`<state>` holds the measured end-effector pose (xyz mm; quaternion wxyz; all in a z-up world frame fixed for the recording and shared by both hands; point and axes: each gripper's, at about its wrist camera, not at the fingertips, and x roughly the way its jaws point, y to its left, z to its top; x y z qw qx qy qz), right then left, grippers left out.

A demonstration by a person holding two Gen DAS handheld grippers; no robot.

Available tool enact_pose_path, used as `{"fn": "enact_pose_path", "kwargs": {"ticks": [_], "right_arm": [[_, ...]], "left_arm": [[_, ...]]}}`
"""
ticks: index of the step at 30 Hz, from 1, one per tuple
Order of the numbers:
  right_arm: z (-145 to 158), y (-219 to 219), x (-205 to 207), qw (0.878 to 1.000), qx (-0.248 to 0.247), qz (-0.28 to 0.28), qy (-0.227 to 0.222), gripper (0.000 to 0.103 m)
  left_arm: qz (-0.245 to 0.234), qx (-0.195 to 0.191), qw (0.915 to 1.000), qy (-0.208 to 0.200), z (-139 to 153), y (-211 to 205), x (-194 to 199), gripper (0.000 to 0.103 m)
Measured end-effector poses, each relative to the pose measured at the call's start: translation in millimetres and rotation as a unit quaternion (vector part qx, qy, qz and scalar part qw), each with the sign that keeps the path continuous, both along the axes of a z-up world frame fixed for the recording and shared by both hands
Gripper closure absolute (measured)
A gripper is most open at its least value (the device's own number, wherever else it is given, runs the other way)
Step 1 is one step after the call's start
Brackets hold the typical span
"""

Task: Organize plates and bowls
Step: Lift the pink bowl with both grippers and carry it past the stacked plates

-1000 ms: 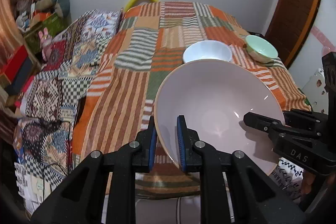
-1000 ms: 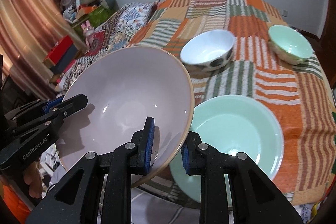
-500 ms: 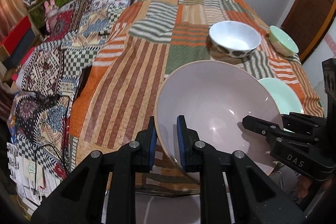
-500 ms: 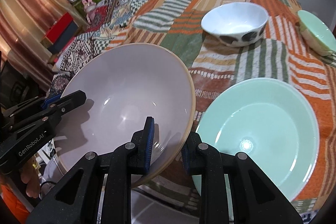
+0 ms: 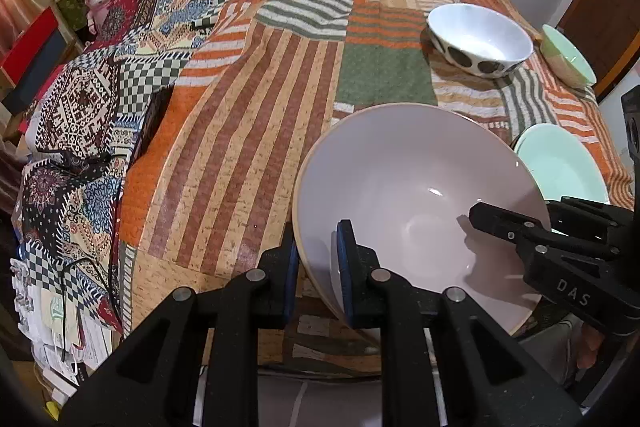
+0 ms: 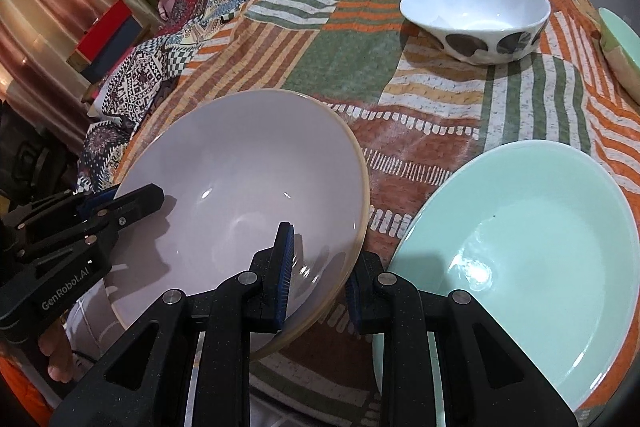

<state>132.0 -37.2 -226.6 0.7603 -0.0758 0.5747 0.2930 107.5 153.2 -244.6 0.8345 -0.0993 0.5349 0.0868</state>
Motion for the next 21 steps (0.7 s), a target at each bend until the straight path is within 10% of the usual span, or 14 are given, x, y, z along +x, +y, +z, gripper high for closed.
{"fn": "enact_pose_path", "kwargs": {"ticks": [21], "right_arm": [[-17.0,2.4,-1.4,0.999,-0.031,0.016,0.024,0.079]], "left_arm": [[0.001,0.017,0.9993,0.034,-17.5,-4.1,5.2,0.085]]}}
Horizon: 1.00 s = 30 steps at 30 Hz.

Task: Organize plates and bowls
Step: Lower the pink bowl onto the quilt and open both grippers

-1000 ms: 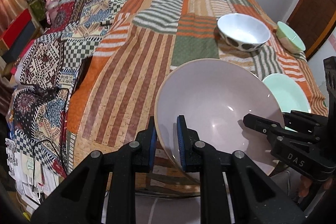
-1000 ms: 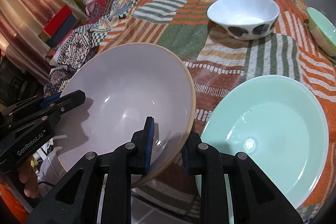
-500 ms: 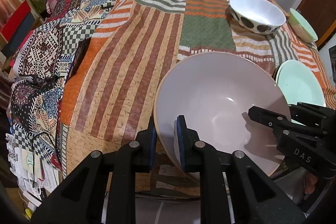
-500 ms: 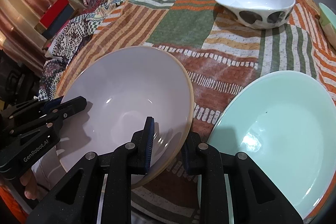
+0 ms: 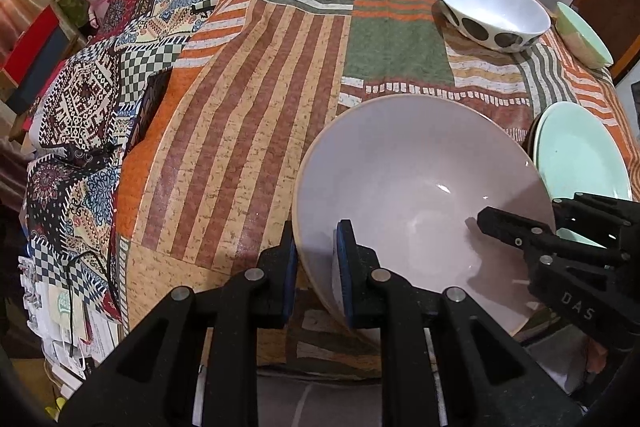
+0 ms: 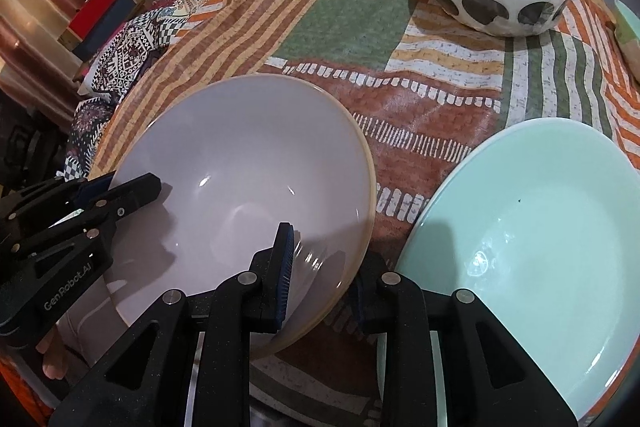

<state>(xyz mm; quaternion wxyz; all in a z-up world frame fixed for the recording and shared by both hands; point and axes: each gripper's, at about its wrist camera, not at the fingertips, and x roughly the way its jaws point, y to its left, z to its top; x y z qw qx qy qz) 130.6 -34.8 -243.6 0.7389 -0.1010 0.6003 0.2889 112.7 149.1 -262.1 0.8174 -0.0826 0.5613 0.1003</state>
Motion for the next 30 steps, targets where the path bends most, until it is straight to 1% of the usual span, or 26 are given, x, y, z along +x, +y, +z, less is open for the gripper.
{"fn": "enact_pose_path", "kwargs": {"ticks": [2,4,6,8,9,15,19,22,25,27,30], "right_arm": [[1.5,-0.9,0.0,1.000,0.001,-0.001,0.002,0.079],[5.1,-3.4,-0.6,1.000,0.009,-0.001,0.002,0.075],[8.6,-4.8,-1.5,1.000,0.011,-0.001,0.000,0.070],[15.5,-7.8,-3.0,1.000,0.011,-0.003,-0.011,0.064],[18.5,-9.5,-3.3,1.000,0.013,-0.004,-0.015,0.063],[39.7,-22.8,-2.1,0.999,0.033,-0.020,-0.033,0.063],[59.5,-33.7,0.3,0.996,0.050,-0.041,-0.054,0.063],[78.7,-45.0,2.1,0.994,0.061,-0.053,-0.079,0.063],[93.8,-55.7,5.4,0.991,0.068,-0.063,-0.101,0.062],[103.4,-63.0,7.4,0.988,0.074,-0.071,-0.115,0.056],[116.3,-72.3,11.0,0.984,0.084,-0.081,-0.135,0.055]], "left_arm": [[0.004,-0.006,1.0000,0.001,1.1,0.5,-0.7,0.085],[0.007,-0.010,0.9999,0.002,3.7,1.4,-1.7,0.085],[0.011,-0.005,0.9999,-0.001,8.4,1.6,-3.6,0.085],[0.013,-0.002,0.9999,-0.007,14.8,1.8,-6.2,0.085],[0.014,0.000,0.9999,-0.010,17.9,1.7,-7.3,0.085],[0.005,0.016,0.9989,-0.044,46.2,-6.9,-13.5,0.085],[-0.011,0.025,0.9968,-0.076,70.7,-22.1,-13.0,0.085],[-0.024,0.029,0.9948,-0.094,86.2,-32.6,-9.9,0.084],[-0.035,0.022,0.9929,-0.111,100.2,-44.2,-3.5,0.084],[-0.043,0.018,0.9916,-0.120,107.7,-51.7,1.5,0.084],[-0.055,0.018,0.9888,-0.137,120.4,-62.9,11.0,0.084]]}}
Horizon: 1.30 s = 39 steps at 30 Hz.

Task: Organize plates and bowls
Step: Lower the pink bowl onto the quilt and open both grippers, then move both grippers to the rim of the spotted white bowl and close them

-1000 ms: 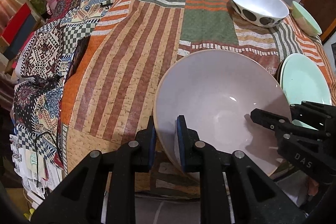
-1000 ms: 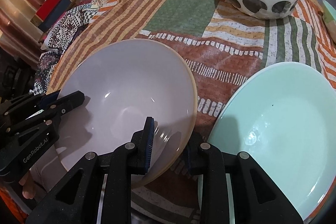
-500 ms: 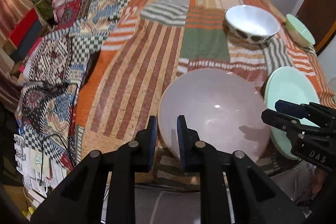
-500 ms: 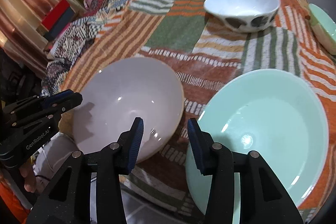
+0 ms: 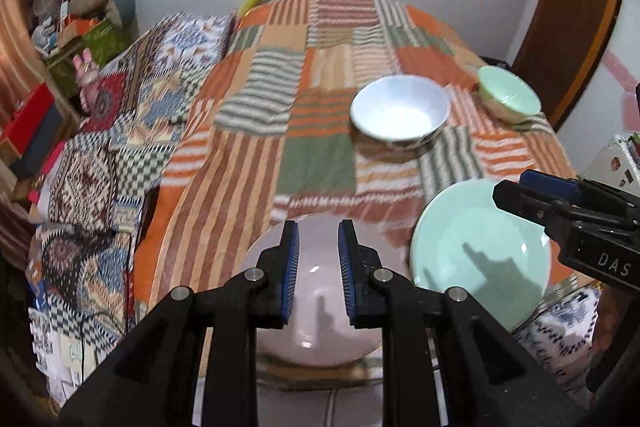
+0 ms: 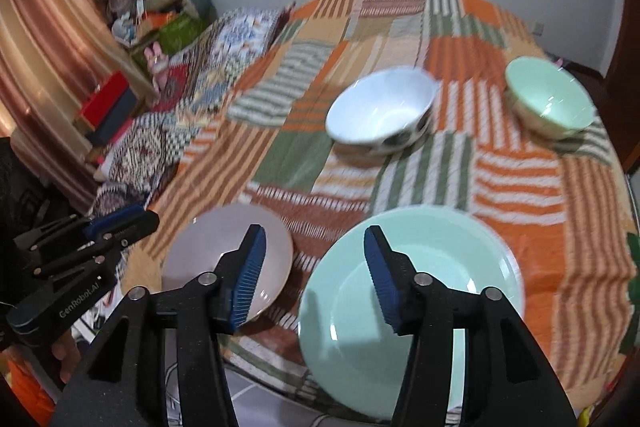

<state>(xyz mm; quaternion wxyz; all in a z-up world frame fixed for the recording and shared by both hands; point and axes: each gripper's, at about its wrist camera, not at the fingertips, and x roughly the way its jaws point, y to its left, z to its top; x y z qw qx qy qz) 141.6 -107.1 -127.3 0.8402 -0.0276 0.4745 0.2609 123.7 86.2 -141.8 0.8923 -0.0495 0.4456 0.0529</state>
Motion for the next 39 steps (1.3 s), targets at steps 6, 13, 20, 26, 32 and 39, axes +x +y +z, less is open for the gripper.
{"fn": "enact_pose_path", "kwargs": {"ticks": [6,13,20,26,32,39], "right_arm": [[22.6,-18.8,12.6,0.999,0.008,-0.023,-0.039,0.055],[34.6,-38.0,38.1,0.997,0.013,-0.054,-0.060,0.055],[33.9,-48.0,67.3,0.995,0.006,-0.074,-0.061,0.055],[25.0,-44.3,93.2,0.995,-0.006,-0.078,-0.059,0.055],[6.5,-31.8,115.9,0.996,-0.020,-0.072,-0.048,0.055],[-27.1,-13.9,136.9,0.997,-0.039,-0.055,-0.025,0.055]], "left_arm": [[-0.017,-0.009,0.9994,-0.027,23.5,-12.1,24.0,0.081],[-0.022,-0.006,0.9978,-0.063,41.6,-12.5,61.4,0.062],[-0.032,-0.020,0.9977,-0.056,34.8,-6.3,107.1,0.057],[-0.031,-0.028,0.9988,-0.027,6.8,2.5,148.0,0.057],[-0.024,-0.046,0.9987,0.003,-30.2,15.1,184.2,0.057],[-0.039,-0.064,0.9964,0.041,-73.7,20.4,217.1,0.057]]}}
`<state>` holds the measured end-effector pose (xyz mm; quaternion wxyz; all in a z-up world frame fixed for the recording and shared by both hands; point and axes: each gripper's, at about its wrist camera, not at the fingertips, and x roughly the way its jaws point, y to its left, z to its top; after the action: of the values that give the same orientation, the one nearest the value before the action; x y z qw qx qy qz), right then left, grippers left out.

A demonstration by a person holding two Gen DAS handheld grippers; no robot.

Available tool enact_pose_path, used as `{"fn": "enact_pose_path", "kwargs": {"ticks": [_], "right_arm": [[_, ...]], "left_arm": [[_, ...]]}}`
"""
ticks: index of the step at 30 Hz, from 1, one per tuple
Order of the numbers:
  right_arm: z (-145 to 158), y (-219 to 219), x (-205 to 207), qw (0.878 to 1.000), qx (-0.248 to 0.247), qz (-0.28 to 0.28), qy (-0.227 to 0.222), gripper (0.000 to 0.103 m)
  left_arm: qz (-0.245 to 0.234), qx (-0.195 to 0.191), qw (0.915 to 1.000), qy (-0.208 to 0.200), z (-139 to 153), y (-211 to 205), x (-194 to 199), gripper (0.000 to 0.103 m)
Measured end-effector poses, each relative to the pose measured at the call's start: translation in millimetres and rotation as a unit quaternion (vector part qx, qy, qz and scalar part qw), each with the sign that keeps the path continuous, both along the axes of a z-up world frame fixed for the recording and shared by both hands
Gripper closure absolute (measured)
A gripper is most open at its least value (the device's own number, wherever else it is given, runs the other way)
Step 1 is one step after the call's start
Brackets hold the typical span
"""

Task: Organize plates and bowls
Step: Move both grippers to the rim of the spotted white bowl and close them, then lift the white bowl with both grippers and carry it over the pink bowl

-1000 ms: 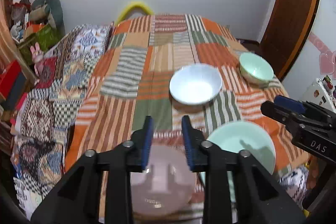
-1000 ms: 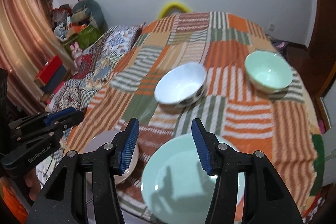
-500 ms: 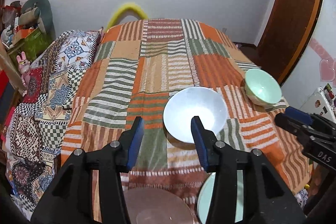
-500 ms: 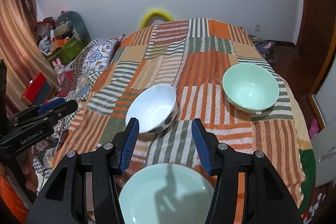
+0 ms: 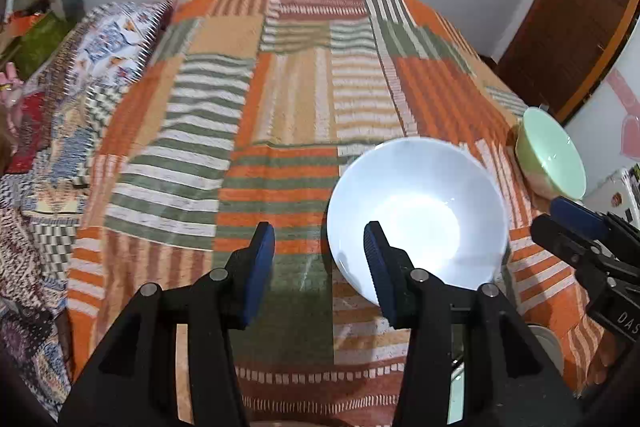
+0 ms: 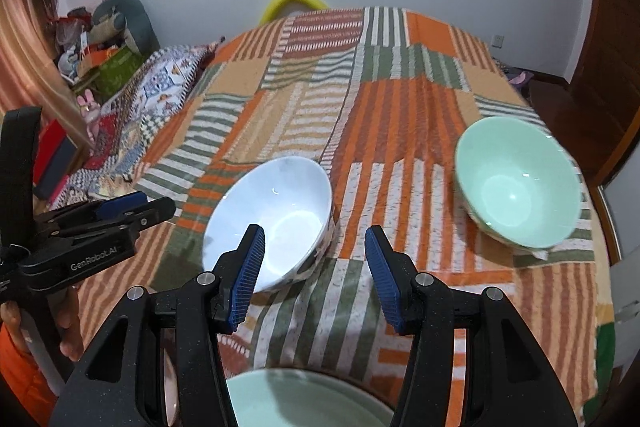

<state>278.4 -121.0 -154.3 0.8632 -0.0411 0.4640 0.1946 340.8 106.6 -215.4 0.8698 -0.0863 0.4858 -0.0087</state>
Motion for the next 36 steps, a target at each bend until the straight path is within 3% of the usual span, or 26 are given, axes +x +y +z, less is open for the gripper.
{"fn": "enact_pose_path", "kwargs": {"ticks": [4,7,10,17,25,36], "right_arm": [[-15.0,6.8,7.4,1.000,-0.005,0.005,0.009,0.055],[-23.3,9.4,12.5,1.000,-0.012,0.005,0.008,0.055],[-30.7,11.8,17.9,1.000,-0.015,0.005,0.013,0.064],[-41.7,13.1,25.3,0.999,-0.013,0.007,0.033,0.074],[-45.8,15.5,27.1,0.999,-0.014,0.008,0.035,0.078],[-43.8,11.3,24.6,0.999,-0.003,-0.021,0.043,0.078]], "left_arm": [[-0.011,-0.021,0.9996,0.014,-19.9,3.5,12.6,0.058],[-0.014,-0.037,0.9990,0.019,-30.9,6.7,18.4,0.069],[-0.020,-0.047,0.9983,0.026,-39.9,6.9,22.2,0.075],[-0.037,-0.065,0.9963,0.041,-54.9,1.7,31.4,0.091],[-0.033,-0.083,0.9949,0.047,-60.4,2.8,34.9,0.092],[-0.042,-0.053,0.9971,0.034,-40.9,-8.2,17.4,0.092]]}}
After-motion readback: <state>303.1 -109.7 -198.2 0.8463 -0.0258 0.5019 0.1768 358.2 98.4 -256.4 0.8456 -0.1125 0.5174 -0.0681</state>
